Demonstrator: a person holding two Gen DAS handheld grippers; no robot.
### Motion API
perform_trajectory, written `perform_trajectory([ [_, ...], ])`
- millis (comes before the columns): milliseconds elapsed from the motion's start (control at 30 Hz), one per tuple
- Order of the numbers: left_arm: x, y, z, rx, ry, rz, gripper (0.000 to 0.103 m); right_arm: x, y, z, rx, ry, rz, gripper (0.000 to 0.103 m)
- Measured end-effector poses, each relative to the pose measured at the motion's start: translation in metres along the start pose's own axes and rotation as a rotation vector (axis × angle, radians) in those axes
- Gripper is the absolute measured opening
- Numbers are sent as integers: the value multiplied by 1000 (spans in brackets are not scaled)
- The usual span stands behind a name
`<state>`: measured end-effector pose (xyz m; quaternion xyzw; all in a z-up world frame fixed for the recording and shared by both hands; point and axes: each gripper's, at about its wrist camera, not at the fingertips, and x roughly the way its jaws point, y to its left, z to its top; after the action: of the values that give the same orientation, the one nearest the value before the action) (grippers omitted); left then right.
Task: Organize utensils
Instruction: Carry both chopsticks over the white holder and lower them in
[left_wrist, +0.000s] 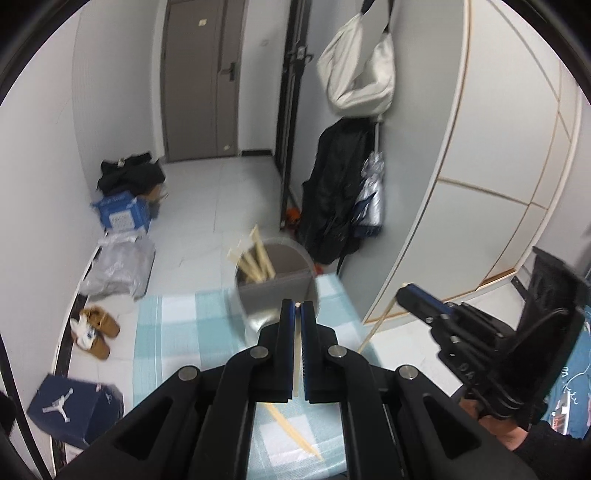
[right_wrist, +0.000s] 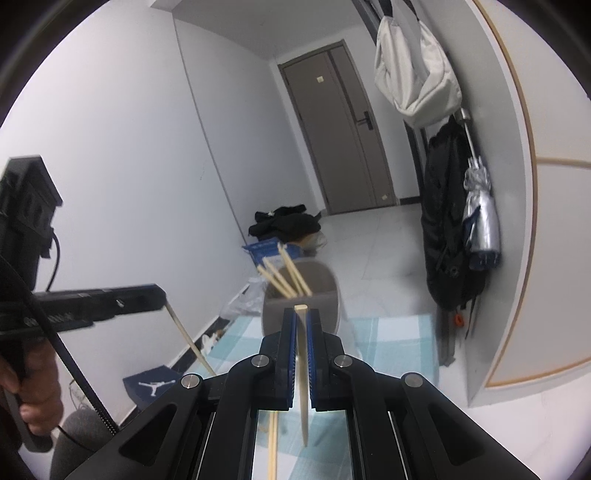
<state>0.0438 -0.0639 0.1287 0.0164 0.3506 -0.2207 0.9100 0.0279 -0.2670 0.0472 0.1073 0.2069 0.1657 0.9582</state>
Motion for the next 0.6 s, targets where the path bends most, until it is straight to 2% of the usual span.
perform_trajectory([
  [200,-7,-2,45,-16,-37,-55,0,-4,1,50,-45,-50,-7,5],
  [333,-3,5,69,-38,-67,-64,0,1,2,77,-57,-71,-1,5],
  [433,3,11,83,-51,-84,-65,0,11,3,94,-67,-75,8,0],
  [600,13,24,99,-76,-99,-69,0,39,5,117,-88,-75,37,0],
])
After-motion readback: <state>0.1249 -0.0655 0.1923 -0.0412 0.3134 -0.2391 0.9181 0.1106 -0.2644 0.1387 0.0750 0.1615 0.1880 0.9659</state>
